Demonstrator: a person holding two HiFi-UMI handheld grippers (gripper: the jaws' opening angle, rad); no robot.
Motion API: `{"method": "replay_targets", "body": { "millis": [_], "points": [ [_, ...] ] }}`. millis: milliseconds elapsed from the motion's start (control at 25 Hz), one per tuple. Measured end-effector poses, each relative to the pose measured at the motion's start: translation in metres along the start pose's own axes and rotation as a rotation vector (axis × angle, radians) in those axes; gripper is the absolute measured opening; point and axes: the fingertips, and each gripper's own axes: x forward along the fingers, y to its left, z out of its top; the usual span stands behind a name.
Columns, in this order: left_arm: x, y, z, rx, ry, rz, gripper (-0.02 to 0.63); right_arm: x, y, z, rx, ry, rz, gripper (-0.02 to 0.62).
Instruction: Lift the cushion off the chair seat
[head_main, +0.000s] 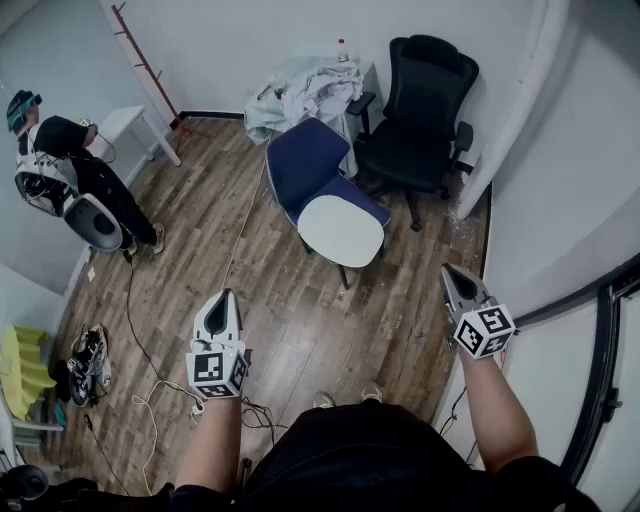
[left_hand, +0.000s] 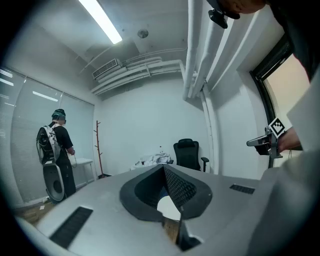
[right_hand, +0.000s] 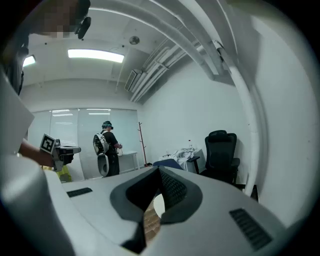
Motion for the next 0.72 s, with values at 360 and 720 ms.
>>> {"method": "replay_targets", "body": {
  "millis": [360,720],
  "points": [
    [0.012,-0.010,0.001,-0.018,0.001,0.019,0.005,0.007,-0.012,-0.006,0.001,0.016,0.018,0.011],
    [0.014,-0.018,0.009,-0.010,-0.007,0.091,0.005,0.005,-0.031,-0.008,0.048,-0.001,0.062,0.012]
  ]
}}
